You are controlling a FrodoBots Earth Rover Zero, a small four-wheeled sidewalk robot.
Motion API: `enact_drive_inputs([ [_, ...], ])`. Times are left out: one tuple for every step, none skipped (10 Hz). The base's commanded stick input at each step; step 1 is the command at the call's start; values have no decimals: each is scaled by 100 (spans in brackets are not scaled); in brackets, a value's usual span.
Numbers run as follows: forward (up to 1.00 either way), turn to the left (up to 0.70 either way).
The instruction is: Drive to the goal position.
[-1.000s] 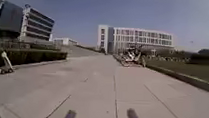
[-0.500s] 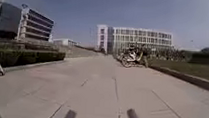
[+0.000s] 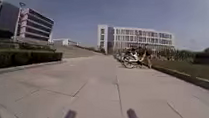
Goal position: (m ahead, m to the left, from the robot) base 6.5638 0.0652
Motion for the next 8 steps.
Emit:
enact_drive_inputs([
  [100,0],
  [100,0],
  [100,0],
  [100,0],
  [100,0],
  [100,0],
  [100,0],
  [100,0],
])
